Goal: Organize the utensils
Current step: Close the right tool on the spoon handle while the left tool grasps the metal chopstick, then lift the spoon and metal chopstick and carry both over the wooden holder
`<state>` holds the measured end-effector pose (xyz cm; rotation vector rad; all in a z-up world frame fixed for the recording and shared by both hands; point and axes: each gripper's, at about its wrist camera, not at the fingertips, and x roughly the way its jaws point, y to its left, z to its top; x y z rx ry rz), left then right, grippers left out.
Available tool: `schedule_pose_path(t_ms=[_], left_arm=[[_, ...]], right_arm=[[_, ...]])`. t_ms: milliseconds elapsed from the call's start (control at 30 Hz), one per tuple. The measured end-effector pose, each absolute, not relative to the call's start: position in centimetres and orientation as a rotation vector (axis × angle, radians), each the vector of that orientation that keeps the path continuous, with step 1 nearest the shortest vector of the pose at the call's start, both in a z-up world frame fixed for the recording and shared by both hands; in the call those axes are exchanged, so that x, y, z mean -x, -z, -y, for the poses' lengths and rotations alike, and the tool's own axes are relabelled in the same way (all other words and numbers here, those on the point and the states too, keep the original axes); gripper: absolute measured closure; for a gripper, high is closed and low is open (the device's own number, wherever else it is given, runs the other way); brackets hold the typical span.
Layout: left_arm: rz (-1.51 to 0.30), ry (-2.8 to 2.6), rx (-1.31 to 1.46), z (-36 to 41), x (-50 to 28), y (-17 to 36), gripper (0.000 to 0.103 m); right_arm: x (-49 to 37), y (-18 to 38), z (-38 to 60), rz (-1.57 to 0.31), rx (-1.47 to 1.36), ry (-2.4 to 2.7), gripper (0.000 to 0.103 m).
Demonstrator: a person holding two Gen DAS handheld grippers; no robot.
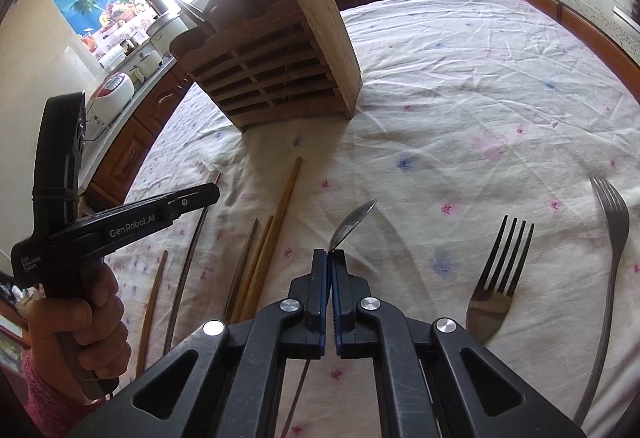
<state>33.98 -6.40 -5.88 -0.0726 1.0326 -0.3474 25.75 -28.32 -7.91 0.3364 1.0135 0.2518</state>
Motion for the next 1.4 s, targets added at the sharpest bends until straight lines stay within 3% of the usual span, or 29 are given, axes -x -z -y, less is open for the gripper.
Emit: schedule_pose_path(t_ms=[633, 1400], left_arm=[[-0.821, 0.377, 0.177, 2.5, -27.0, -2.5, 0.099], [-0.621, 0.322, 0.269, -1.7, -23.7, -7.4, 0.099]], right_arm=[[-23.4, 2.4, 27.9, -0.874, -0.296, -0.272, 0.101], [-21.7, -3.0, 27.7, -0.697, -0.186, -0.242, 0.101]])
